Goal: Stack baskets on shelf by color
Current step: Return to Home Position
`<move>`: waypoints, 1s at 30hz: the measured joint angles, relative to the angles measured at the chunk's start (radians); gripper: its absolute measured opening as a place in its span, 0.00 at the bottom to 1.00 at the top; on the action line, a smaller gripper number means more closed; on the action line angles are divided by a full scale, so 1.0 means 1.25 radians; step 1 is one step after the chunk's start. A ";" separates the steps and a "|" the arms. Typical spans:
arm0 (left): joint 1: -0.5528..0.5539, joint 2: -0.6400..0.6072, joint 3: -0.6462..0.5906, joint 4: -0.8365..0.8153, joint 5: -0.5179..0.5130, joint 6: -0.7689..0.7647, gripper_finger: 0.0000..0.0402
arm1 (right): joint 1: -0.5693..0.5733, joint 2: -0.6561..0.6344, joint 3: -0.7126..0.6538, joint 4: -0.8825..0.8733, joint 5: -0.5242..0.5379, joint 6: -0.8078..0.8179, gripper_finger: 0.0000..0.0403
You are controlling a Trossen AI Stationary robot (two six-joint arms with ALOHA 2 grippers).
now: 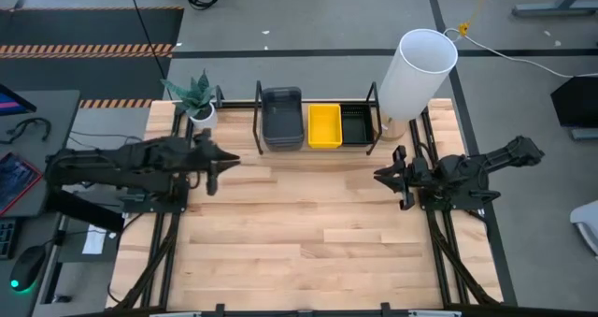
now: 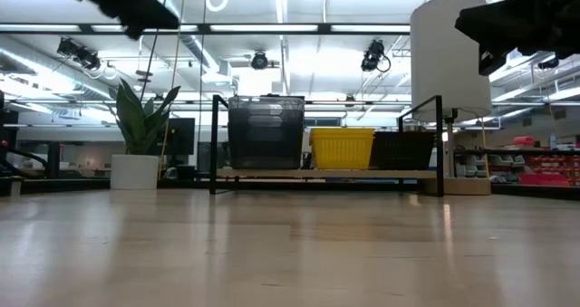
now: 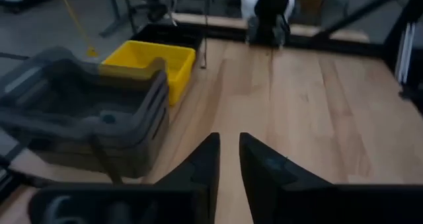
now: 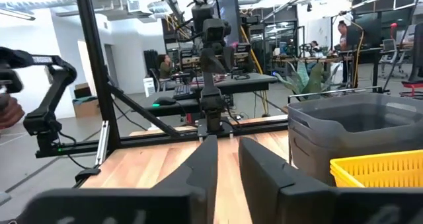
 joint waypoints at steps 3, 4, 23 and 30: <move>0.000 -0.102 -0.066 0.020 -0.014 -0.034 0.13 | -0.011 0.000 -0.009 0.013 -0.009 0.001 0.12; 0.000 -0.136 -0.086 0.032 -0.017 -0.046 0.11 | -0.014 0.000 -0.012 0.019 -0.009 0.003 0.10; -0.001 -0.508 -0.383 0.179 -0.044 -0.110 0.01 | -0.036 0.001 -0.020 0.035 -0.002 0.015 0.01; -0.002 -0.507 -0.425 0.201 -0.059 -0.057 0.01 | -0.051 0.001 -0.020 0.060 0.027 0.005 0.01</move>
